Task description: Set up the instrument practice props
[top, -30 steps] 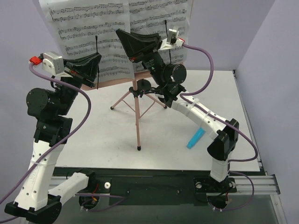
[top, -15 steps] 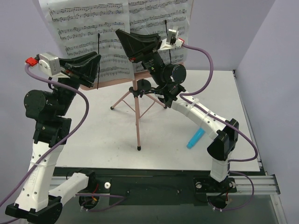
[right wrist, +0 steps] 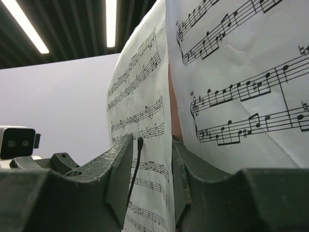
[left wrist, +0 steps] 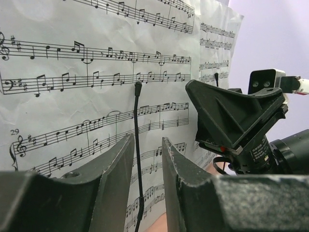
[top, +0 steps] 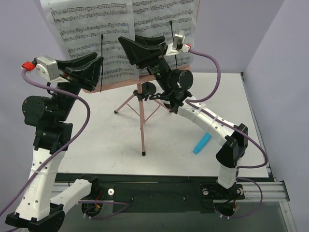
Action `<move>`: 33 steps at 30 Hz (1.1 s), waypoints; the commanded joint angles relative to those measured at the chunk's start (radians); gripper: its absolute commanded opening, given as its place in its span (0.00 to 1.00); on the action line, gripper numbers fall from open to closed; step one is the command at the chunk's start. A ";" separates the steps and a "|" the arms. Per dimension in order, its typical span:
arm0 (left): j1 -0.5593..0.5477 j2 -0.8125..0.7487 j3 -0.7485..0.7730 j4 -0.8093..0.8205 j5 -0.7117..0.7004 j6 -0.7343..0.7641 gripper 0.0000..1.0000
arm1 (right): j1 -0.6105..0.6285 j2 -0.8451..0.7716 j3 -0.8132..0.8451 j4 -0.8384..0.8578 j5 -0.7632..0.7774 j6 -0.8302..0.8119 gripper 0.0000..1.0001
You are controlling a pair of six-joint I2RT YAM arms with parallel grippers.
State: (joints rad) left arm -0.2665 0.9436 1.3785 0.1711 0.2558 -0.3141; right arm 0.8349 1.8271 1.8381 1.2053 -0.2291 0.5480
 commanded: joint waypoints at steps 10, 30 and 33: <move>0.016 -0.035 -0.004 0.030 0.019 -0.006 0.42 | 0.003 -0.221 -0.164 0.119 -0.044 -0.143 0.50; 0.015 -0.343 -0.130 -0.344 0.020 0.064 0.48 | 0.004 -0.992 -0.845 -0.500 -0.020 -0.480 0.61; 0.016 -0.410 -0.264 -0.375 0.007 0.027 0.49 | 0.004 -1.107 -0.927 -0.608 0.048 -0.488 0.66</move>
State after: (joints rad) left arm -0.2581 0.5789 1.2476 -0.0753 0.2649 -0.2531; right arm 0.8379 0.8261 0.9901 0.7746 -0.2623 0.1074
